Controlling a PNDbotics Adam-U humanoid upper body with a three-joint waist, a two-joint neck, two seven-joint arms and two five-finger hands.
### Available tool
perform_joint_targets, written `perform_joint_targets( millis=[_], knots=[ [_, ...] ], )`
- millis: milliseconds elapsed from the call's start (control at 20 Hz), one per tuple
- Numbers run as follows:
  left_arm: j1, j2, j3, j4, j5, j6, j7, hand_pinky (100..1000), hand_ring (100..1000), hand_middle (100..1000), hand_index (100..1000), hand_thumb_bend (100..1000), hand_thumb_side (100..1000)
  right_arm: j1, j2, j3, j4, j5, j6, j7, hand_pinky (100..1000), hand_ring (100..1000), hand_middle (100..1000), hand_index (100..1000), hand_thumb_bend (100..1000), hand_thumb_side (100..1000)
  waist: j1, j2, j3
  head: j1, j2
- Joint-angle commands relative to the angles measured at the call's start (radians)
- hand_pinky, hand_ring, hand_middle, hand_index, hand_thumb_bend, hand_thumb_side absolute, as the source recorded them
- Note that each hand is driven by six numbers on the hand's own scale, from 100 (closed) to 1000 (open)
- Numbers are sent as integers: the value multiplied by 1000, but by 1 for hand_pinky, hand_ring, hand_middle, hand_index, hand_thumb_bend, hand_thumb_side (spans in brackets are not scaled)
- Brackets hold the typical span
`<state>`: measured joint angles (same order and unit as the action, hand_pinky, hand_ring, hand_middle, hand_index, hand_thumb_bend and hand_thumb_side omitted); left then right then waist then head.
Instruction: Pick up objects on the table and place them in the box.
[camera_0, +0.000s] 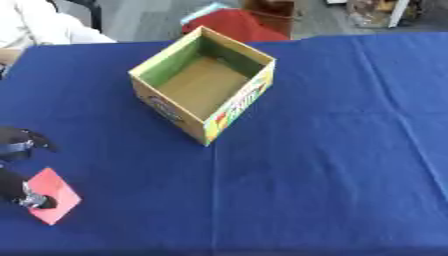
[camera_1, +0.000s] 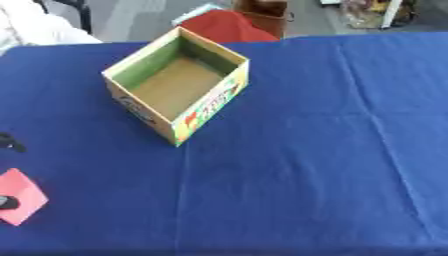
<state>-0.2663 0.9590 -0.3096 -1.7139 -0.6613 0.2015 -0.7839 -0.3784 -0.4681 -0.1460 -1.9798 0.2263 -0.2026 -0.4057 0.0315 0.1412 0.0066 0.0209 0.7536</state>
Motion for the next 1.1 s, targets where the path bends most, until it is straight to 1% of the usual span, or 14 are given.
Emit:
perform_joint_targets(
  millis=[50, 100, 150, 200, 250, 300, 350, 400, 450, 500, 550, 650, 750, 1100],
  knots=[
    [-21, 10, -11, 3, 23, 2, 0, 651, 774, 872, 924, 593, 528, -12, -10, -2, -20, -7, 0, 1, 695, 752, 861, 782, 100, 999, 1, -10, 0, 6, 4],
    [-23, 7, -15, 4, 26, -1, -1, 641, 765, 862, 918, 589, 526, -12, -9, -2, -20, -7, 0, 1, 695, 752, 861, 782, 100, 999, 1, -10, -1, 6, 4],
    [-24, 6, -19, 5, 28, -4, -2, 602, 731, 819, 891, 578, 518, -12, -9, -2, -20, -7, 1, 1, 695, 753, 861, 782, 100, 999, 1, -9, -1, 6, 4],
    [-24, 5, -20, 5, 29, -6, -2, 589, 718, 805, 883, 571, 516, -12, -9, -3, -20, -7, 1, 0, 695, 753, 861, 782, 100, 998, 1, -9, -2, 5, 4],
    [-24, 5, -20, 5, 29, -8, -1, 537, 661, 740, 851, 533, 501, -11, -10, -4, -20, -7, 1, -1, 695, 753, 861, 782, 100, 998, 1, -9, -2, 6, 4],
    [-23, 6, -20, 4, 28, -9, -1, 530, 654, 733, 848, 528, 498, -11, -10, -4, -20, -7, 1, -2, 695, 753, 861, 782, 100, 998, 2, -9, -2, 7, 5],
    [-23, 6, -20, 4, 27, -9, -2, 474, 601, 693, 804, 483, 473, -10, -9, -5, -20, -6, 1, -2, 695, 753, 861, 782, 100, 999, 2, -9, -2, 8, 5],
    [-23, 7, -20, 6, 26, -8, -3, 462, 592, 687, 794, 475, 466, -10, -9, -5, -20, -6, 1, -2, 695, 753, 861, 782, 100, 999, 2, -9, -1, 9, 5],
    [-23, 6, -19, 7, 26, -8, -3, 420, 558, 647, 734, 424, 427, -10, -8, -5, -20, -6, 1, -3, 695, 753, 861, 782, 100, 999, 2, -10, -1, 9, 5],
    [-23, 6, -18, 7, 27, -7, -1, 413, 551, 635, 720, 413, 422, -9, -8, -5, -20, -6, 2, -3, 695, 753, 861, 782, 100, 999, 2, -10, -1, 9, 5],
    [-22, 6, -17, 7, 28, -6, 3, 393, 533, 605, 674, 366, 395, -9, -8, -6, -20, -6, 2, -4, 695, 753, 861, 782, 100, 999, 2, -10, -1, 9, 5],
    [-22, 7, -12, 6, 33, -4, 12, 373, 518, 579, 639, 310, 361, -8, -9, -6, -20, -5, 2, -5, 695, 753, 861, 782, 100, 999, 2, -10, -1, 10, 6],
    [-24, 9, -5, 1, 38, -2, 22, 374, 519, 574, 634, 284, 346, -8, -10, -7, -20, -5, 2, -5, 695, 753, 861, 782, 100, 999, 2, -11, 0, 10, 7],
    [-50, 28, 35, -52, 50, 2, 45, 351, 504, 570, 634, 244, 319, -5, -13, -8, -20, -3, 2, -7, 696, 753, 860, 782, 100, 999, 5, -14, 3, 7, 10]
  ],
)
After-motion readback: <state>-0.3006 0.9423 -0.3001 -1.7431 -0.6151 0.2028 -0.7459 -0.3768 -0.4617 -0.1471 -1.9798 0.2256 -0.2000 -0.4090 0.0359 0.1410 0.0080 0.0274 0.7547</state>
